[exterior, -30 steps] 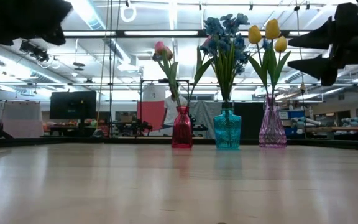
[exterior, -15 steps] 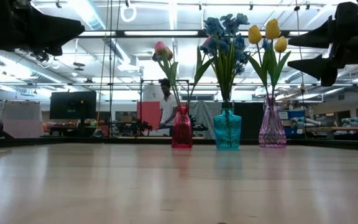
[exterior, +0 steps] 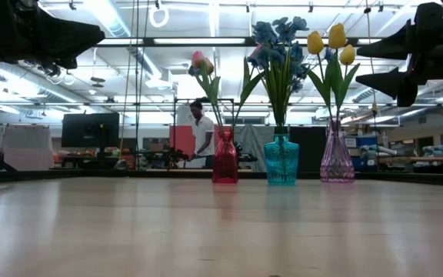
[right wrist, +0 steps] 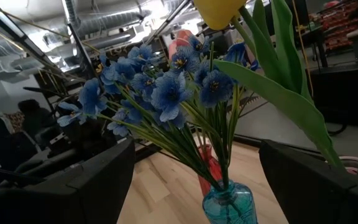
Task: Sort flowers into vase by color
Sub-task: Return to Home Position
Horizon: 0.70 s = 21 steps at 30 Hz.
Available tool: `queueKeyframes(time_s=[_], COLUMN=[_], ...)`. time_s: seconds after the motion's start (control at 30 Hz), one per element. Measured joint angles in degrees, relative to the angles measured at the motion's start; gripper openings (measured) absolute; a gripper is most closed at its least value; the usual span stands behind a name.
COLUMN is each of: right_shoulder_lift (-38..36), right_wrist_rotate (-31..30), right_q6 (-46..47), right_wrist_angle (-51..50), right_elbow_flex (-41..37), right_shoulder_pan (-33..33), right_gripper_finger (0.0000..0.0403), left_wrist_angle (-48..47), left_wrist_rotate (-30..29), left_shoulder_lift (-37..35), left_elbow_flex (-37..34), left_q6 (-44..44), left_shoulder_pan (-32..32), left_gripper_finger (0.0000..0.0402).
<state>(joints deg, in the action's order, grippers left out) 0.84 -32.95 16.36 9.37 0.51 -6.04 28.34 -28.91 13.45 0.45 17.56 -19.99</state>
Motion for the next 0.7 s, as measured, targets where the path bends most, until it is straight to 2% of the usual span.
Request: queueKeyframes(time_s=[0.33,0.7], right_shoulder_lift=[0.0,0.0], right_wrist_rotate=[0.01,0.02], right_q6=[0.0,0.0], right_wrist_angle=[0.0,-0.02], right_elbow_flex=[0.0,0.0], right_shoulder_pan=[0.0,0.0], right_gripper_finger=[0.0354,0.0354], left_wrist_angle=[-0.01,1.33], left_wrist_rotate=[0.0,0.0], left_shoulder_lift=[-0.17,-7.29], left_elbow_flex=[0.0,-0.02], left_q6=[-0.01,-0.02], left_shoulder_pan=[0.0,0.0], left_gripper_finger=[0.0115,0.0115])
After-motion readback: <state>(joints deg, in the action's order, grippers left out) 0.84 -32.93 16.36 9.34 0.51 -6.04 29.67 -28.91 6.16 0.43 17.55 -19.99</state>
